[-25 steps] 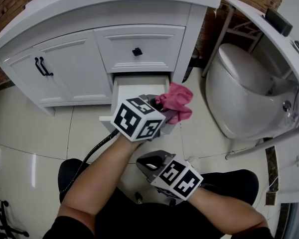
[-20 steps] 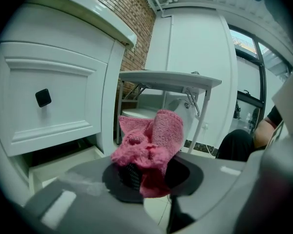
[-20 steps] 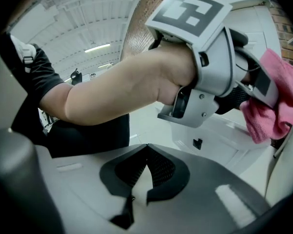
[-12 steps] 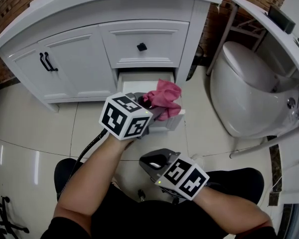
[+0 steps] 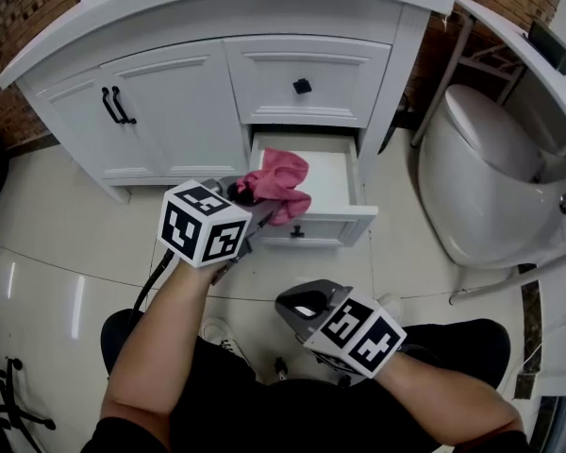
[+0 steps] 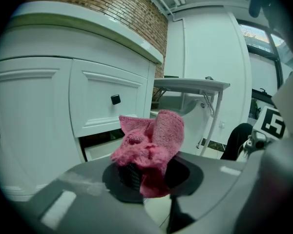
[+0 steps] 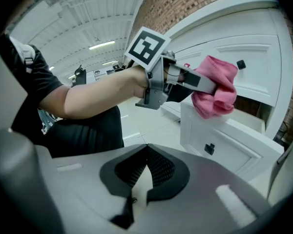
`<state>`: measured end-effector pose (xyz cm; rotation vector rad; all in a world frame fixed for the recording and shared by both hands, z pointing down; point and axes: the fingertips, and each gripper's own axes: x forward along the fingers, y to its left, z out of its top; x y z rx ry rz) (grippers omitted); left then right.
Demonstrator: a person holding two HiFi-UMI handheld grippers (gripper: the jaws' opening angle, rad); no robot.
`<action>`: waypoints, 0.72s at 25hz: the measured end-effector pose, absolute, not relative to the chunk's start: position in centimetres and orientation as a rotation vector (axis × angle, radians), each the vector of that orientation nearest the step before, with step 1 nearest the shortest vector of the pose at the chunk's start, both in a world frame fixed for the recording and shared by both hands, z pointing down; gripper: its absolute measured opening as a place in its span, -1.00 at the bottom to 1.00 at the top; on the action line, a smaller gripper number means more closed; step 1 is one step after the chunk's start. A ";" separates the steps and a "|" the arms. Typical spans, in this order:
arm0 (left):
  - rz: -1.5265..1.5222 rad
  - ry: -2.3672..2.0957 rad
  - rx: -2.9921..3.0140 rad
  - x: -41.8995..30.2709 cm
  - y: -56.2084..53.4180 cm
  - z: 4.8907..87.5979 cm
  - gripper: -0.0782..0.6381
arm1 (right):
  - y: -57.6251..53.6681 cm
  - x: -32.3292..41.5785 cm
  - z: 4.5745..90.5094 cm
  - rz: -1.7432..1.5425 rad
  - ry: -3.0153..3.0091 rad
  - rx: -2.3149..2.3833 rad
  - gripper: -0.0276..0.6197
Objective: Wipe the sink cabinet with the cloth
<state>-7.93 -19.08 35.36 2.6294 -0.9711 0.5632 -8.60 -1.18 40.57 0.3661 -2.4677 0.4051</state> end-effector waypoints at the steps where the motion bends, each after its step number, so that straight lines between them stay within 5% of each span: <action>1: 0.562 -0.991 2.624 -8.8 -19.1 35.3 -0.53 | -0.9 -8.9 40.2 0.401 -2.476 0.362 -0.90; 18: 0.481 -1.284 2.489 -19.0 -18.4 36.6 -0.53 | 1.8 -9.5 40.8 0.433 -2.455 0.482 -0.90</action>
